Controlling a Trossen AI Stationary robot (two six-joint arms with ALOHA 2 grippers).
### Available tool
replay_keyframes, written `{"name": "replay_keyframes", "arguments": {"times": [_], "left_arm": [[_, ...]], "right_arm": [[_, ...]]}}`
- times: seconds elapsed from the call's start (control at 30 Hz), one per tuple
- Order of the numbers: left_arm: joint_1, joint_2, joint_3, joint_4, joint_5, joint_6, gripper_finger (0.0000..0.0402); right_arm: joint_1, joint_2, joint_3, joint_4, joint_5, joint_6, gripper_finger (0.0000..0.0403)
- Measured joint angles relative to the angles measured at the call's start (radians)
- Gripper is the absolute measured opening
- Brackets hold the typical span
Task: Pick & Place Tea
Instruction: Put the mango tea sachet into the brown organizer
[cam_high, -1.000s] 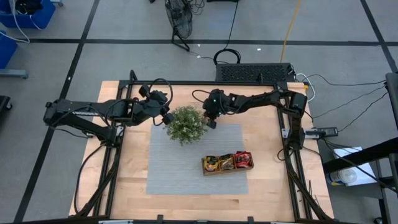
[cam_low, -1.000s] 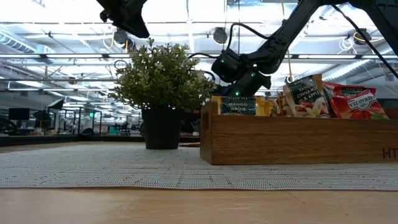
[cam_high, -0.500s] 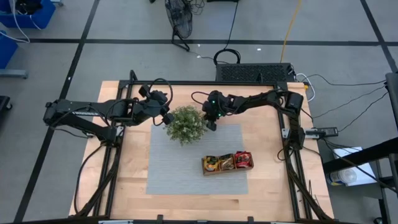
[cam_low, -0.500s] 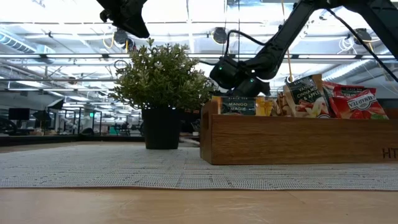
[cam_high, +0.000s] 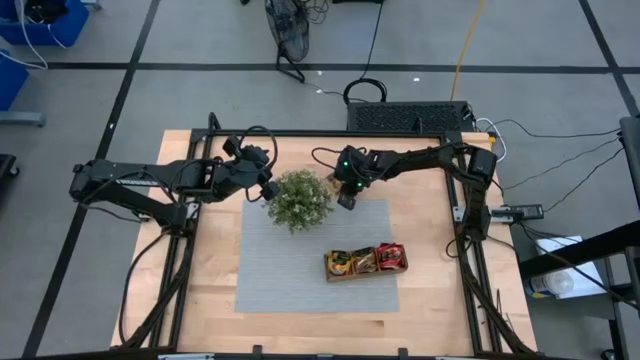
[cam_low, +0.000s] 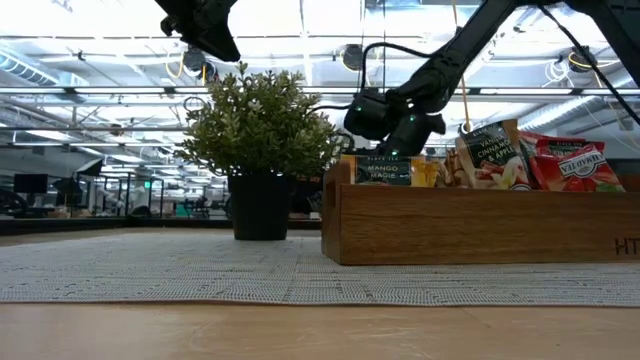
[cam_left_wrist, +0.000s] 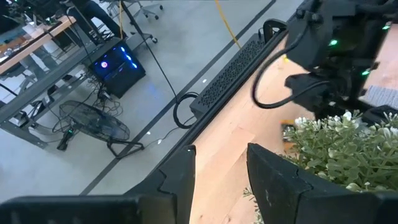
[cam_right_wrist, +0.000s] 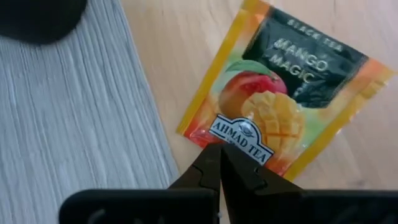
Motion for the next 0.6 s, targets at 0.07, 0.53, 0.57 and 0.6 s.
{"name": "replay_keyframes", "arguments": {"times": [0.07,0.53,0.57,0.6], "left_arm": [[0.0,0.0,0.0,0.0,0.0,0.0,0.0147],[0.0,0.0,0.0,-0.001,0.004,0.002,0.0147],[0.0,0.0,0.0,-0.001,0.005,0.002,0.0147],[0.0,0.0,0.0,-0.001,0.01,0.002,0.0147]], "right_arm": [[0.001,-0.016,-0.002,-0.036,0.013,-0.005,0.0],[0.038,-0.266,-0.006,-0.065,0.112,-0.035,0.0],[0.038,-0.278,-0.01,-0.067,0.11,-0.065,0.0],[0.038,-0.287,-0.02,-0.064,0.109,-0.098,0.0002]]}}
